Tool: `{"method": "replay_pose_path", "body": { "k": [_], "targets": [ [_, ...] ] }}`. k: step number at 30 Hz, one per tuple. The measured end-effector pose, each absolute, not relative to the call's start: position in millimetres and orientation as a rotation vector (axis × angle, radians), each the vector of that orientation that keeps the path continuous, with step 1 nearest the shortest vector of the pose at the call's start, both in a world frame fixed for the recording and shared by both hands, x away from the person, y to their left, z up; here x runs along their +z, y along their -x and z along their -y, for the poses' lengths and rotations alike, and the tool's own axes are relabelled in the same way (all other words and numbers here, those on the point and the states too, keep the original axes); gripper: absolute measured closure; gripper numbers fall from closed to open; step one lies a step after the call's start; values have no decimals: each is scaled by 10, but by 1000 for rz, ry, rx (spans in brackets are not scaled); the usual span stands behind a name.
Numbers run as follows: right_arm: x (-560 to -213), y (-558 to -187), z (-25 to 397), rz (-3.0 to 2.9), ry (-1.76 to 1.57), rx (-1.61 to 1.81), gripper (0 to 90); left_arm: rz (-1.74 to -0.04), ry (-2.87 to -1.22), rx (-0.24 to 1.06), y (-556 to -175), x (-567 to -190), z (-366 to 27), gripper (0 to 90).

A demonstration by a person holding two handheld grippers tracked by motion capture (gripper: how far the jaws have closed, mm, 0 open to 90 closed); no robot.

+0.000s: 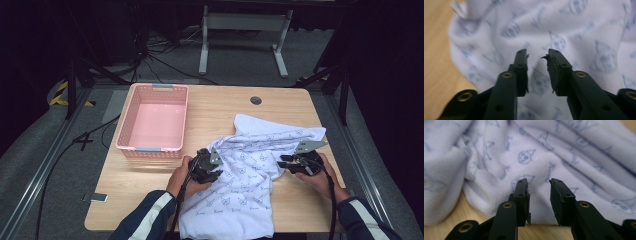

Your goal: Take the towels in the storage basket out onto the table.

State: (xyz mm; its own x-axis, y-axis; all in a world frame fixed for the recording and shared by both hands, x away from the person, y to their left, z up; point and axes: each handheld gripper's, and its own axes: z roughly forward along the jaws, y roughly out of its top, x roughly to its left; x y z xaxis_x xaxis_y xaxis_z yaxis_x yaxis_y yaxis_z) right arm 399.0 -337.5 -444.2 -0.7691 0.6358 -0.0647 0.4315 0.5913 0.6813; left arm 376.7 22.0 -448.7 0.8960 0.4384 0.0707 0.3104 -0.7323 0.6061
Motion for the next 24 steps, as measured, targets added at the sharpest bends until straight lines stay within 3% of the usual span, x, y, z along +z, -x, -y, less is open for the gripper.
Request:
{"method": "replay_pose_path", "body": {
  "k": [4,15,20,24],
  "targets": [
    [-4498,-4101,3450,-2466,-962,872,705,-523,-2449,222,-3674,-4549,-300,761],
    [-4469,-4503,3869,-2250,-1126,657,721,-467,-2413,87,-3270,-4584,-255,754],
    [-4472,-4689,3866,-2225,-1124,635,711,-413,-2407,43,-3088,-4594,-101,724],
    [-4492,-4776,3795,-2191,-1074,611,617,-375,-2408,37,-3062,-4592,23,702]
  ]
}}
